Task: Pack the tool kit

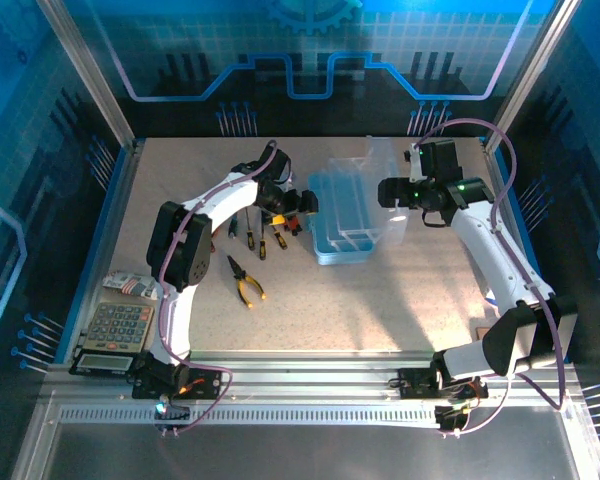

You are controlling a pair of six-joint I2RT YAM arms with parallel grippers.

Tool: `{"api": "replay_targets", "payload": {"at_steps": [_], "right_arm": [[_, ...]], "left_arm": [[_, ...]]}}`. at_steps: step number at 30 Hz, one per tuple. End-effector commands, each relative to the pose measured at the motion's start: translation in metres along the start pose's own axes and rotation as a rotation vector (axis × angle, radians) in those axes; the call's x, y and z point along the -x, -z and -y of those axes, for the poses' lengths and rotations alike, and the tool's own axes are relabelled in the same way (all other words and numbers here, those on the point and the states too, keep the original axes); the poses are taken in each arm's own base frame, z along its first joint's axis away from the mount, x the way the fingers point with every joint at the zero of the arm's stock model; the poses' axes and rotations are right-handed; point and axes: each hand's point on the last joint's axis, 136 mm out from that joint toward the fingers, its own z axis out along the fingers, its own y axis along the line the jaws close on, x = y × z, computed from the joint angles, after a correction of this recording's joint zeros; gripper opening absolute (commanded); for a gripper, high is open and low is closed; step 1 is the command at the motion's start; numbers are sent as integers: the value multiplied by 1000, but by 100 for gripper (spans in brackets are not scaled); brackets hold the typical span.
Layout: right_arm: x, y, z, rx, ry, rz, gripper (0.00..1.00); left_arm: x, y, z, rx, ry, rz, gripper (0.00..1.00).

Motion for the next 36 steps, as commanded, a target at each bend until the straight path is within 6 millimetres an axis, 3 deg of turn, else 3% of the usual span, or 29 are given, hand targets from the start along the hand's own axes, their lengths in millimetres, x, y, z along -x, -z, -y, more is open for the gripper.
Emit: {"api": "replay_targets", "payload": {"at_steps": [1,11,21,27,36], "right_arm": [[4,14,-9,32,25,11,98],[-1,-2,-45,46,131,-47,100],[-8,-14,-4,-189,150,-107,100],[-11,-13,15,-180,90,-104,96],[-21,-25,23,-83,-3,-103,89]], "left_arm": [[-3,-8,-2,7,-6,-33,99],[-4,-8,-2,8,-3,-38,99],[-3,-6,0,6,-9,-39,99],[-4,-7,-1,7,-7,-42,99],[-4,-8,-1,6,-6,-45,99]]}}
